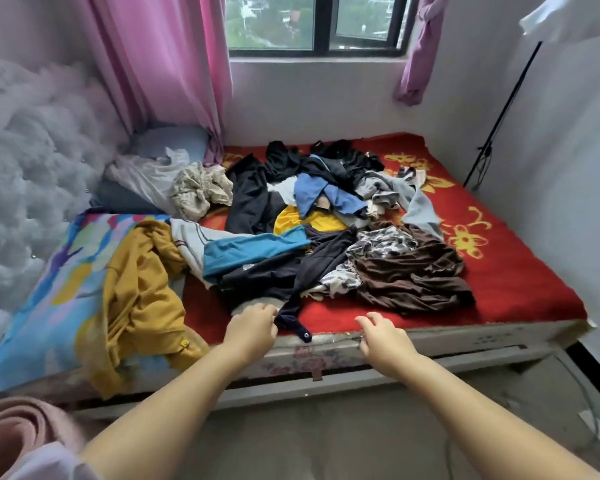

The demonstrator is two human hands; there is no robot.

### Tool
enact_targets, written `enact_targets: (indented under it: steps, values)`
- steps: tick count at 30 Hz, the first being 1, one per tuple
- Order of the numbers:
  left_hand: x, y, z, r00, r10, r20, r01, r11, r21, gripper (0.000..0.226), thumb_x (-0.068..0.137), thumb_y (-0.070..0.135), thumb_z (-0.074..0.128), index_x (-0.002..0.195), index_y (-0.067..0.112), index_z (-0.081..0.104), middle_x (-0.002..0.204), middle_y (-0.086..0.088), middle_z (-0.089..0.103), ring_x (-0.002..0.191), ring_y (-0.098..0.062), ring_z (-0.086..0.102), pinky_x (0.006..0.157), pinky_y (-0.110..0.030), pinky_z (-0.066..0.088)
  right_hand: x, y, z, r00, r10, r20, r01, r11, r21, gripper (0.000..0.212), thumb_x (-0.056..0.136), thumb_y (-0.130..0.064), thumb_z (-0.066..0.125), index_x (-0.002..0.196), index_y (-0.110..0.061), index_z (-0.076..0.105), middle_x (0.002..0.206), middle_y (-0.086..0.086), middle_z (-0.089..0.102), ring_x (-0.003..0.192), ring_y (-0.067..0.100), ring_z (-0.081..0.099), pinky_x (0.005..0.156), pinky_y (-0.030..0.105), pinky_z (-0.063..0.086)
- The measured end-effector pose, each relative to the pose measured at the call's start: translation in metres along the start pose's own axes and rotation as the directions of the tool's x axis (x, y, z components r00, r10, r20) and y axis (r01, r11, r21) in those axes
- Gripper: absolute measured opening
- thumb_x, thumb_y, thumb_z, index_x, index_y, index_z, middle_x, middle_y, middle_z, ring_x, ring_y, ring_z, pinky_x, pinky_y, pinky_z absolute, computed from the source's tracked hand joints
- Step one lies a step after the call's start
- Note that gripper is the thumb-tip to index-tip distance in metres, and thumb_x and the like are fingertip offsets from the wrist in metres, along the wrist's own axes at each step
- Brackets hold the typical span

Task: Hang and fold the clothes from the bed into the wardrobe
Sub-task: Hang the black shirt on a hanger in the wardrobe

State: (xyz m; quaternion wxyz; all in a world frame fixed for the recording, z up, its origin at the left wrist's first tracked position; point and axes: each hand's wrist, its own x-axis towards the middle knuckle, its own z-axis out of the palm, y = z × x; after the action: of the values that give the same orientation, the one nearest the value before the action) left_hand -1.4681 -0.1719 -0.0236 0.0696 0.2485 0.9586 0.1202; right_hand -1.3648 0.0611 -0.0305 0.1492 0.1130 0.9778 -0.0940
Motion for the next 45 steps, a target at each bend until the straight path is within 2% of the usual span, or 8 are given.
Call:
enact_targets:
  steps: [8, 21, 27, 30, 32, 36, 40, 45]
  values:
    - [0.143, 0.021, 0.050, 0.983, 0.010, 0.182, -0.015, 1.000, 0.026, 0.037, 0.094, 0.025, 0.042, 0.130, 0.022, 0.052, 0.123, -0.003, 0.055, 0.117, -0.025, 0.051, 0.092, -0.036, 0.043, 0.114, 0.069, 0.003, 0.983, 0.084, 0.165, -0.085, 0.996, -0.002, 0.050, 0.098, -0.026, 0.039, 0.147, -0.020, 0.028, 0.147, 0.005, 0.030, 0.131, 0.027, 0.037, 0.102, 0.040, 0.039]
    - [0.271, -0.089, 0.103, 0.885, -0.360, 0.296, 0.385, 0.923, -0.027, 0.039, 0.095, 0.021, 0.041, 0.133, 0.019, 0.049, 0.124, -0.003, 0.051, 0.119, -0.023, 0.048, 0.095, -0.039, 0.043, 0.367, 0.018, 0.016, 0.905, -0.246, 0.346, 0.237, 0.969, 0.069, 0.047, 0.093, -0.026, 0.044, 0.139, -0.019, 0.039, 0.136, 0.007, 0.042, 0.125, 0.031, 0.045, 0.100, 0.041, 0.041]
    - [0.379, -0.135, 0.168, 0.958, -0.174, 0.228, 0.160, 0.984, 0.079, 0.045, 0.067, 0.018, 0.078, 0.109, 0.008, 0.066, 0.095, -0.012, 0.062, 0.084, -0.034, 0.064, 0.062, -0.041, 0.056, 0.485, 0.010, 0.075, 0.954, -0.090, 0.287, 0.056, 0.991, 0.123, 0.049, 0.096, -0.026, 0.043, 0.143, -0.019, 0.032, 0.147, 0.006, 0.029, 0.128, 0.031, 0.038, 0.097, 0.043, 0.042]
    - [0.442, -0.129, 0.208, 0.973, -0.073, 0.220, 0.054, 0.994, 0.093, 0.060, 0.070, 0.027, 0.077, 0.125, 0.010, 0.059, 0.122, -0.016, 0.059, 0.110, -0.033, 0.059, 0.089, -0.041, 0.049, 0.532, 0.025, 0.104, 0.979, 0.068, 0.190, -0.108, 0.972, 0.209, 0.056, 0.098, -0.031, 0.044, 0.148, -0.018, 0.024, 0.154, 0.008, 0.019, 0.136, 0.031, 0.030, 0.101, 0.046, 0.039]
    - [0.478, -0.120, 0.239, 0.976, -0.012, 0.218, -0.011, 0.994, 0.107, 0.066, 0.090, 0.031, 0.057, 0.148, 0.011, 0.030, 0.152, -0.014, 0.029, 0.140, -0.027, 0.029, 0.114, -0.043, 0.022, 0.554, 0.033, 0.122, 0.962, 0.212, 0.172, -0.257, 0.917, 0.304, 0.067, 0.097, -0.039, 0.047, 0.151, -0.016, 0.014, 0.157, 0.010, 0.011, 0.140, 0.031, 0.024, 0.106, 0.044, 0.034]
    - [0.532, -0.111, 0.283, 0.976, 0.005, 0.219, -0.047, 0.981, 0.188, 0.072, 0.098, 0.038, 0.044, 0.153, 0.016, 0.003, 0.161, -0.005, -0.002, 0.148, -0.019, -0.002, 0.118, -0.045, 0.005, 0.584, 0.038, 0.151, 0.901, 0.425, 0.083, -0.429, 0.850, 0.304, 0.091, 0.091, -0.050, 0.054, 0.153, -0.017, -0.002, 0.159, 0.013, -0.002, 0.146, 0.031, 0.010, 0.111, 0.044, 0.028]
    - [0.550, -0.118, 0.303, 0.994, -0.009, 0.111, 0.008, 1.000, 0.008, 0.042, 0.098, 0.021, 0.042, 0.140, 0.019, 0.041, 0.145, -0.001, 0.044, 0.136, -0.019, 0.035, 0.113, -0.037, 0.017, 0.606, 0.050, 0.159, 0.873, 0.481, 0.079, -0.476, 0.805, 0.354, 0.083, 0.090, -0.028, 0.060, 0.152, -0.017, 0.006, 0.150, 0.017, 0.018, 0.133, 0.035, 0.028, 0.104, 0.042, 0.034]
    - [0.531, -0.105, 0.268, 0.963, -0.256, 0.079, 0.263, 0.844, -0.468, 0.036, 0.097, 0.013, 0.045, 0.132, 0.017, 0.054, 0.120, -0.008, 0.065, 0.111, -0.032, 0.055, 0.090, -0.037, 0.041, 0.607, 0.083, 0.133, 0.742, 0.599, 0.300, -0.588, 0.366, 0.721, 0.042, 0.086, 0.001, 0.048, 0.127, -0.009, 0.049, 0.128, 0.015, 0.055, 0.112, 0.031, 0.053, 0.088, 0.032, 0.041]
